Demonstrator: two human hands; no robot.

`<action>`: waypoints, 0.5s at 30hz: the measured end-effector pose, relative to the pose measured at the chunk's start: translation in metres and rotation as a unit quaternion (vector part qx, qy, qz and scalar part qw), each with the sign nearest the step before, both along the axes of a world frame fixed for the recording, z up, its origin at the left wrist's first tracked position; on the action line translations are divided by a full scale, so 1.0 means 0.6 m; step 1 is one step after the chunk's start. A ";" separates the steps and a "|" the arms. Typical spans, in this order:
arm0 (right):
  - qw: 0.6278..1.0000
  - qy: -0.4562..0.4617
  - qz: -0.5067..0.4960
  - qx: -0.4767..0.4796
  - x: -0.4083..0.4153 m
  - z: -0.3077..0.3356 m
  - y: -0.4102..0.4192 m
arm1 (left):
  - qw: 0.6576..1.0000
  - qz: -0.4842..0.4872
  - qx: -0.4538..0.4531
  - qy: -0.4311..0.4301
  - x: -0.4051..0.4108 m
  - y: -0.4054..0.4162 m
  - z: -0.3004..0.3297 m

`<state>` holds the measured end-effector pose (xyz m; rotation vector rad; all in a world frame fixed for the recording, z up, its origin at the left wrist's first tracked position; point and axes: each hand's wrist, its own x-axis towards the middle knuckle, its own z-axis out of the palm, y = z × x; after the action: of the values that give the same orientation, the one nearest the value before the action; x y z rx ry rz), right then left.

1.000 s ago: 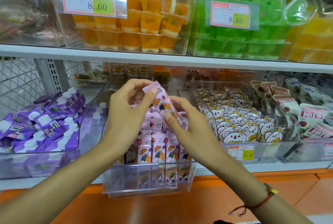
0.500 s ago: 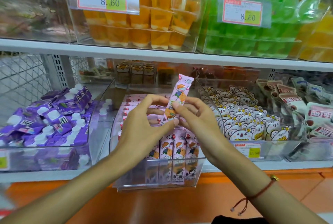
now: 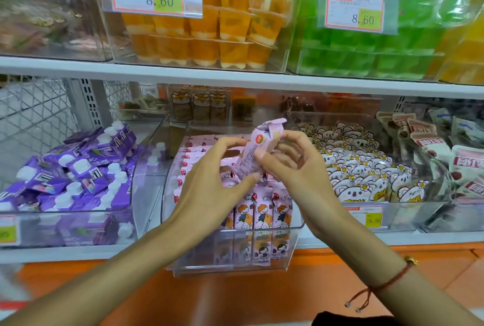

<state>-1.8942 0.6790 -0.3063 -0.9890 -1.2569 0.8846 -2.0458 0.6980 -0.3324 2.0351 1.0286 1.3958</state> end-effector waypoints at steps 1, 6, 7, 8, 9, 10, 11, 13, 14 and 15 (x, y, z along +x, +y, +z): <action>1.000 -0.013 -0.001 0.016 -0.001 0.000 -0.002 | 1.000 0.008 0.009 -0.010 0.000 0.000 0.002; 0.996 -0.062 0.028 0.055 0.000 -0.001 -0.012 | 0.998 -0.028 -0.017 -0.058 -0.005 -0.001 0.011; 0.995 -0.074 0.030 0.054 0.001 0.000 -0.013 | 0.997 -0.038 -0.033 -0.063 -0.007 0.001 0.014; 0.994 -0.084 0.034 0.053 0.003 0.001 -0.012 | 0.995 -0.048 -0.057 -0.071 -0.008 0.001 0.018; 0.994 -0.091 0.039 0.049 0.003 0.002 -0.012 | 0.991 -0.057 -0.092 -0.085 -0.009 0.001 0.022; 0.994 -0.094 0.041 0.039 0.003 0.003 -0.011 | 0.982 -0.068 -0.139 -0.106 -0.009 0.000 0.027; 0.994 -0.096 0.041 0.023 0.003 0.004 -0.010 | 0.969 -0.080 -0.195 -0.130 -0.010 -0.001 0.031; 0.994 -0.098 0.040 -0.022 0.003 0.002 -0.008 | 0.928 -0.112 -0.308 -0.176 -0.011 -0.004 0.039; 0.994 -0.095 0.040 -0.046 0.003 0.001 -0.006 | 0.907 -0.123 -0.351 -0.196 -0.012 -0.005 0.042; 0.993 -0.090 0.041 -0.069 0.003 0.000 -0.005 | 0.890 -0.125 -0.384 -0.213 -0.013 -0.006 0.045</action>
<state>-1.8922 0.6763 -0.3061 -1.1553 -1.4112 0.9725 -2.0535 0.6943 -0.3056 1.1631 0.8832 0.9990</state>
